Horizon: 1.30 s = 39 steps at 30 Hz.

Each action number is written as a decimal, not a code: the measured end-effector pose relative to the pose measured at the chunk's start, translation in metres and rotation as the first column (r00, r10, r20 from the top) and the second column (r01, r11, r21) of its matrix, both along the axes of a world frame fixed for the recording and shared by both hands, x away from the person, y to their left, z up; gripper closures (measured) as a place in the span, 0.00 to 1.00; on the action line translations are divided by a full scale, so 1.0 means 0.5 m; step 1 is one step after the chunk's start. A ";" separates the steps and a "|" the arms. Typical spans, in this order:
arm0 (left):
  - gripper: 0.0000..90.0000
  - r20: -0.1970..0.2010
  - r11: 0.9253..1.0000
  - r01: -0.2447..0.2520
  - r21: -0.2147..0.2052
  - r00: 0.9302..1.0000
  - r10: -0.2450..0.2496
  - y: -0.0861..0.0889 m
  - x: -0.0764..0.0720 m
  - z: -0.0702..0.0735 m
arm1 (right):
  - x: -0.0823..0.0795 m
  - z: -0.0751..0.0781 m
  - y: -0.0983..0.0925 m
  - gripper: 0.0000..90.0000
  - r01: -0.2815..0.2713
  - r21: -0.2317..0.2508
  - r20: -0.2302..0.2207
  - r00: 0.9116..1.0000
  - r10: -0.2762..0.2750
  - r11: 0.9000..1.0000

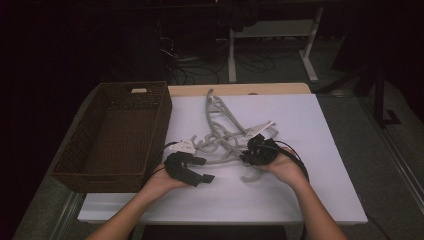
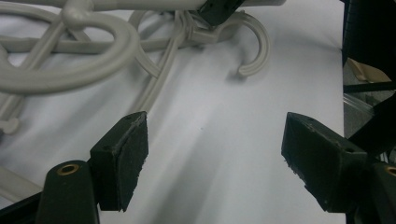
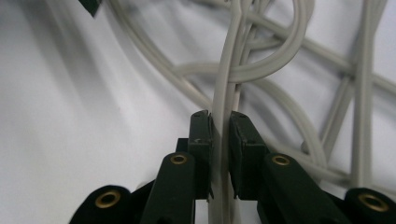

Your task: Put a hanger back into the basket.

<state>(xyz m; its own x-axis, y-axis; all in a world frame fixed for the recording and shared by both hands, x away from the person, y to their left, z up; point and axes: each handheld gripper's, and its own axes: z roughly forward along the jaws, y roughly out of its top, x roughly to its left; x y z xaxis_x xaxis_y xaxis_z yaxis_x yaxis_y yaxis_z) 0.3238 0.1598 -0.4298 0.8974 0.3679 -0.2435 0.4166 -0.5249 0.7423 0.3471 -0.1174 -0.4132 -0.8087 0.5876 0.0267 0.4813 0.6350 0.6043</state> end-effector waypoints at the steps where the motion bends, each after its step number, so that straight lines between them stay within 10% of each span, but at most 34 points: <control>1: 0.26 -0.003 1.000 0.002 0.002 1.000 -0.002 0.000 -0.003 -0.001 | 0.000 -0.004 -0.001 0.87 -0.004 0.001 -0.012 1.000 0.004 1.000; 18: 0.25 -0.015 1.000 0.021 -0.001 1.000 -0.021 0.007 -0.038 -0.008 | 0.082 0.052 0.044 0.64 0.103 0.141 -0.048 0.994 -0.097 0.985; 39: 0.25 -0.007 0.999 0.033 -0.003 0.999 -0.033 0.014 -0.044 -0.007 | 0.260 -0.017 0.211 0.72 0.215 0.010 -0.170 0.963 -0.210 0.977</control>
<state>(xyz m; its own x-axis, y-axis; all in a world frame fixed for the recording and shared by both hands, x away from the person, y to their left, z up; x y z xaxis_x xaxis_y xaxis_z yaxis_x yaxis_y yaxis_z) 0.3021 0.1666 -0.4335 0.9073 0.3370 -0.2512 0.4043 -0.5362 0.7410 0.4772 -0.0119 -0.4217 -0.6482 0.7424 0.1692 0.6987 0.4916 0.5198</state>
